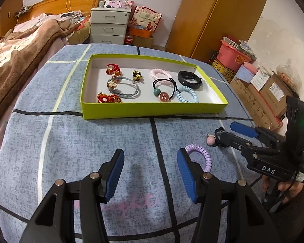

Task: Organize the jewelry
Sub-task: 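Withdraw both tools from the box back to the remaining jewelry, then grasp the black hair tie with pink ball using the right tool while the left tool grasps the purple coil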

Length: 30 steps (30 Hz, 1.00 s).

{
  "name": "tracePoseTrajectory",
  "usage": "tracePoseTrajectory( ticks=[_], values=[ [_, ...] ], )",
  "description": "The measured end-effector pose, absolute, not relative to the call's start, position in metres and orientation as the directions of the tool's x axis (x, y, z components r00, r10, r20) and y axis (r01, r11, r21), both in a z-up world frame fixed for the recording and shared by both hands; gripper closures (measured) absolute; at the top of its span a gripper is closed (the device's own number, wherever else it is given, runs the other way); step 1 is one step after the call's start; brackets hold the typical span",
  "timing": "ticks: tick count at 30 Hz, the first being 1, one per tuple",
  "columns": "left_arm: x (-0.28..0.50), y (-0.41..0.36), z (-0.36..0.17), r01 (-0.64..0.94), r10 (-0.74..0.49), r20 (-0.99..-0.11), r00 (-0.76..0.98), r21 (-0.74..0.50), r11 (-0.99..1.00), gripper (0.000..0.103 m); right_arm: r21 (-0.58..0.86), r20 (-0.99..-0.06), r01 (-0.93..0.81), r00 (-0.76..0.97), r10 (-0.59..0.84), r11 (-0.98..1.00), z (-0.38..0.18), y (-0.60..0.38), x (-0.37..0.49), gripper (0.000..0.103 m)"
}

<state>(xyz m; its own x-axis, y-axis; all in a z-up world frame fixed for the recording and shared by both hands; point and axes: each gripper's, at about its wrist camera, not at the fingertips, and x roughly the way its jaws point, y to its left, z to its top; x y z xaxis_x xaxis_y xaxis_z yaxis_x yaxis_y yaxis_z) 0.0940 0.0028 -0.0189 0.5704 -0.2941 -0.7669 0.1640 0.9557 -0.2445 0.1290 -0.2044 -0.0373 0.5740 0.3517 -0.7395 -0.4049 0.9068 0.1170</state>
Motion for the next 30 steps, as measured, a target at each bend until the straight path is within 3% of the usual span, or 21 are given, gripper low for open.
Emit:
tracePoseTrajectory(
  ticks=[13,16,27,29,30],
  values=[
    [0.094,-0.002,-0.024,0.151,-0.291,-0.779,0.555,-0.249,0.957,0.047,0.141,-0.769,-0.404,0.531,0.357,0.904,-0.047,-0.202,0.134,0.046],
    [0.093,-0.003,-0.025,0.156,-0.293,-0.781,0.552,-0.249,0.956,0.047,0.062,-0.738,-0.419,0.592,0.325,0.906,-0.038,-0.197,0.118,0.046],
    [0.094,-0.008,-0.029,0.165,-0.297,-0.789,0.538,-0.246,0.955,0.047,0.06,-0.782,-0.455,0.532,0.325,0.889,-0.048,-0.186,0.12,0.046],
    [0.094,-0.01,-0.029,0.172,-0.301,-0.788,0.537,-0.247,0.954,0.047,0.044,-0.786,-0.441,0.539,0.304,0.897,-0.049,-0.187,0.119,0.054],
    [0.095,-0.012,-0.029,0.174,-0.302,-0.789,0.535,-0.247,0.953,0.047,0.025,-0.788,-0.428,0.548,0.281,0.903,-0.049,-0.188,0.119,0.064]
  ],
)
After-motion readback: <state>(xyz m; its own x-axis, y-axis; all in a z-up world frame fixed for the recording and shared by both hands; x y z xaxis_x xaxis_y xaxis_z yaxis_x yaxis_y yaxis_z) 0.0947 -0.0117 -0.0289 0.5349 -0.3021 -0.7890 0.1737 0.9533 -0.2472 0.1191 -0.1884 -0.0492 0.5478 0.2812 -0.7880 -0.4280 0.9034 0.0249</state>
